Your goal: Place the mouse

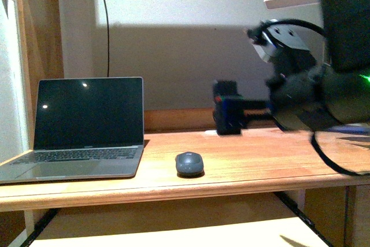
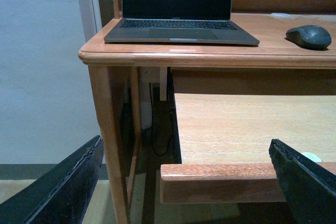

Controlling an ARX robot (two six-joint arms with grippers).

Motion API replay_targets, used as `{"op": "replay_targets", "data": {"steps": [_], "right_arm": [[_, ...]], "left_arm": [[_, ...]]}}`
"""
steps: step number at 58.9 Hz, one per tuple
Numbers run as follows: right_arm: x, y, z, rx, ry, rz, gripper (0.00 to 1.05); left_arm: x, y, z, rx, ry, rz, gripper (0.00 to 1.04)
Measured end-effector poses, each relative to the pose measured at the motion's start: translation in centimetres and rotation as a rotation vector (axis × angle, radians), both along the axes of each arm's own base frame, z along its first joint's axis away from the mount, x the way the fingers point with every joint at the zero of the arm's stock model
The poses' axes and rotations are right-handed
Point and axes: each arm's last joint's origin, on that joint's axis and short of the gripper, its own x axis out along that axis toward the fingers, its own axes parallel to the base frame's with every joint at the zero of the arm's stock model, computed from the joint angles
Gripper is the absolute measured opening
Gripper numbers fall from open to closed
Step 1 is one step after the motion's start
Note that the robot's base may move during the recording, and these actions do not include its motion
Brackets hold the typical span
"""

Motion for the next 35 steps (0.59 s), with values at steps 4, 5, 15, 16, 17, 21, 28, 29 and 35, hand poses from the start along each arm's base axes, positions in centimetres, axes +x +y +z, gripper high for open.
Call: {"op": "replay_targets", "data": {"steps": [4, 5, 15, 16, 17, 21, 28, 29, 35], "right_arm": [[-1.7, -1.9, -2.0, 0.0, 0.035, 0.063, 0.97], [-2.2, -2.6, -2.7, -0.001, 0.048, 0.074, 0.97], [-6.4, -7.4, -6.5, -0.002, 0.098, 0.207, 0.97], [-6.9, -7.9, -6.8, -0.002, 0.099, 0.22, 0.97], [-7.4, -8.3, -7.1, 0.0, 0.102, 0.233, 0.97], [-9.2, -9.8, -8.4, 0.009, 0.121, 0.29, 0.97], [-11.7, -11.2, -10.4, 0.003, 0.161, 0.38, 0.97], [-11.9, -11.3, -10.6, 0.001, 0.165, 0.385, 0.97], [-13.3, -11.3, -12.4, -0.027, 0.208, 0.416, 0.97]], "left_arm": [[0.0, 0.0, 0.0, 0.0, 0.0, 0.0, 0.97], [0.0, 0.0, 0.0, 0.0, 0.0, 0.0, 0.97], [0.0, 0.0, 0.0, 0.0, 0.0, 0.0, 0.97], [0.0, 0.0, 0.0, 0.0, 0.0, 0.0, 0.97], [0.0, 0.0, 0.0, 0.0, 0.0, 0.0, 0.97], [0.0, 0.0, 0.0, 0.0, 0.0, 0.0, 0.97], [0.0, 0.0, 0.0, 0.0, 0.0, 0.0, 0.97], [0.0, 0.0, 0.0, 0.0, 0.0, 0.0, 0.97], [0.0, 0.0, 0.0, 0.0, 0.0, 0.0, 0.97]]}}
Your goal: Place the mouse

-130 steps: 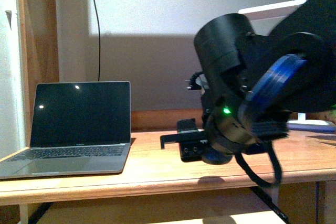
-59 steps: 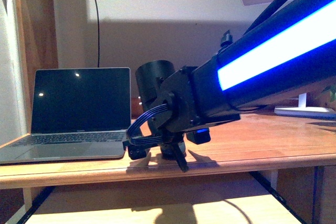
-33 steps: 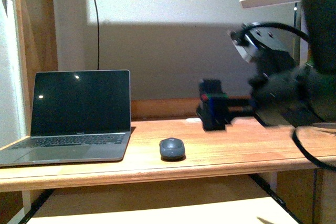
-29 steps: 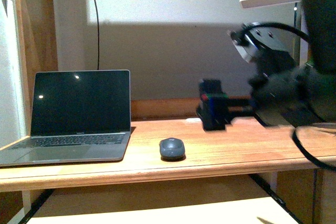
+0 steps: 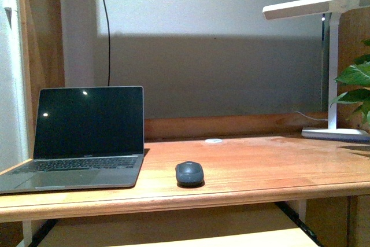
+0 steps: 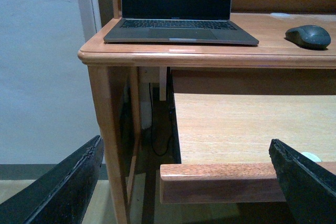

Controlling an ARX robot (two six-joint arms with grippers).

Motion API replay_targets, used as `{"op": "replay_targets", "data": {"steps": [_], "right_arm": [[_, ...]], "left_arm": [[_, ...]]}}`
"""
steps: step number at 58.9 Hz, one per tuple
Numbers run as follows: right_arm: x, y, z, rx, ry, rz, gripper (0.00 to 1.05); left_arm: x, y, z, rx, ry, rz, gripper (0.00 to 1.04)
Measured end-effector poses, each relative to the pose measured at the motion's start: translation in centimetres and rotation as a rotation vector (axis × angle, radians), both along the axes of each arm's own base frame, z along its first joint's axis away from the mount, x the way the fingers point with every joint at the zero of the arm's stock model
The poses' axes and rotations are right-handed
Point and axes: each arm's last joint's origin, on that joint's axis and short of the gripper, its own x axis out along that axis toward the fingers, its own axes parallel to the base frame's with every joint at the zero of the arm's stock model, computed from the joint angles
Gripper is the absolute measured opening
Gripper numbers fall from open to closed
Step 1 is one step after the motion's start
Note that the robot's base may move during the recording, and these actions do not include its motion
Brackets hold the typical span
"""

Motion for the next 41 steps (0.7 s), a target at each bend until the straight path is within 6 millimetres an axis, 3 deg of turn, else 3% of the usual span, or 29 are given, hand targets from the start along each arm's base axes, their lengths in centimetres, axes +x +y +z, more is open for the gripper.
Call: {"op": "replay_targets", "data": {"steps": [7, 28, 41], "right_arm": [[-0.7, 1.1, -1.5, -0.033, 0.001, 0.015, 0.97], [0.4, 5.9, -3.8, -0.063, 0.013, 0.03, 0.97], [1.4, 7.9, -4.4, -0.061, 0.02, 0.012, 0.97]], "left_arm": [[0.0, 0.0, 0.0, 0.0, 0.0, 0.0, 0.97], [0.0, 0.0, 0.0, 0.0, 0.0, 0.0, 0.97], [0.0, 0.0, 0.0, 0.0, 0.0, 0.0, 0.97]]}}
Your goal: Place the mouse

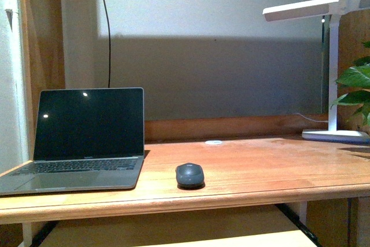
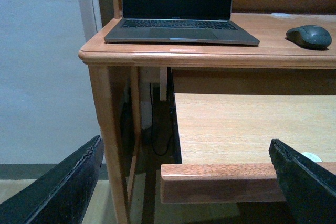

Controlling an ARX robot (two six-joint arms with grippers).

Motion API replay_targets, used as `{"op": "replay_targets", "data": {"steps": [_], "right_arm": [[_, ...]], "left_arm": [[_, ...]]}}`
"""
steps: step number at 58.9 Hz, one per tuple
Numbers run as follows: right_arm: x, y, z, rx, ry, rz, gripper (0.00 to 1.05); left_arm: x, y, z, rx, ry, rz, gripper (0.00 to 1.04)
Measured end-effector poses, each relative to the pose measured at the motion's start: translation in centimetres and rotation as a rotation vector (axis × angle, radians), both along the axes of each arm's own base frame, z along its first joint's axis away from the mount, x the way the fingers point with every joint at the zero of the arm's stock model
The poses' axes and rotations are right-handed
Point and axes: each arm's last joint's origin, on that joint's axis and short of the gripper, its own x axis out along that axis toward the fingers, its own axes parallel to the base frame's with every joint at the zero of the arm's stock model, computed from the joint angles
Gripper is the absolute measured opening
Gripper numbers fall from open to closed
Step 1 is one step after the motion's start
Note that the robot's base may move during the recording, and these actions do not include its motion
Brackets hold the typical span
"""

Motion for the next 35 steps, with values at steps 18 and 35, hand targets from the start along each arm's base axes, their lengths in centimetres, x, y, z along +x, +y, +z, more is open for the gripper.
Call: {"op": "replay_targets", "data": {"steps": [18, 35], "right_arm": [[2.0, 2.1, -0.8, -0.006, 0.013, -0.053, 0.97], [5.2, 4.4, -0.7, -0.001, -0.004, -0.156, 0.97]], "left_arm": [[0.0, 0.0, 0.0, 0.0, 0.0, 0.0, 0.97], [0.0, 0.0, 0.0, 0.0, 0.0, 0.0, 0.97]]}}
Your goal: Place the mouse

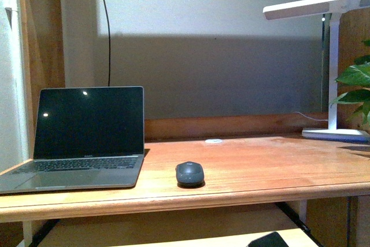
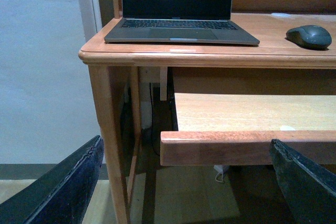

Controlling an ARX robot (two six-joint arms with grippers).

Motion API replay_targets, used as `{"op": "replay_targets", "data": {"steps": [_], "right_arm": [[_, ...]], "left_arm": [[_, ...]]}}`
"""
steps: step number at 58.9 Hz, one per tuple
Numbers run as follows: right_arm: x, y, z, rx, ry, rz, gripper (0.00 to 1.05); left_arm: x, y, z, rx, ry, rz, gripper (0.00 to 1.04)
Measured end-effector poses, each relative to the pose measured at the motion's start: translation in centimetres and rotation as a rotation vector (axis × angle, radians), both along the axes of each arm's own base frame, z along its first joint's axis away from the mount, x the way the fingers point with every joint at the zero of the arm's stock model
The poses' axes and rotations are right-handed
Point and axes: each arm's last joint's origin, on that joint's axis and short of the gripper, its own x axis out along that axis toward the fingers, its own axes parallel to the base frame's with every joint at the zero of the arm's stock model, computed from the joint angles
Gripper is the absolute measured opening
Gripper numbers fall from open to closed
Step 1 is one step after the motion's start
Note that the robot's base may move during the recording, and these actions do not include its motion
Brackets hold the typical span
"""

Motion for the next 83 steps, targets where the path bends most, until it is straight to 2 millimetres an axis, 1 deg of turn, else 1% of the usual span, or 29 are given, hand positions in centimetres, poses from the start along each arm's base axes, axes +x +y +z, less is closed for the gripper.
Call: {"op": "replay_targets", "data": {"steps": [10, 18, 25, 51, 62, 73, 83], "right_arm": [[2.2, 1.6, 0.0, -0.004, -0.01, -0.057, 0.97], [4.4, 3.4, -0.2, 0.003, -0.01, -0.096, 0.97], [5.9, 4.7, -0.4, 0.001, -0.012, -0.114, 0.97], [10.6, 8.8, 0.0, 0.001, -0.029, -0.176, 0.97], [11.8, 10.6, 0.4, 0.008, -0.047, -0.179, 0.97], [11.9, 12.5, 0.2, 0.001, -0.044, -0.168, 0.97], [11.9, 12.8, 0.1, 0.005, -0.04, -0.163, 0.97]], "left_arm": [[0.0, 0.0, 0.0, 0.0, 0.0, 0.0, 0.97], [0.0, 0.0, 0.0, 0.0, 0.0, 0.0, 0.97], [0.0, 0.0, 0.0, 0.0, 0.0, 0.0, 0.97], [0.0, 0.0, 0.0, 0.0, 0.0, 0.0, 0.97], [0.0, 0.0, 0.0, 0.0, 0.0, 0.0, 0.97], [0.0, 0.0, 0.0, 0.0, 0.0, 0.0, 0.97], [0.0, 0.0, 0.0, 0.0, 0.0, 0.0, 0.97]]}}
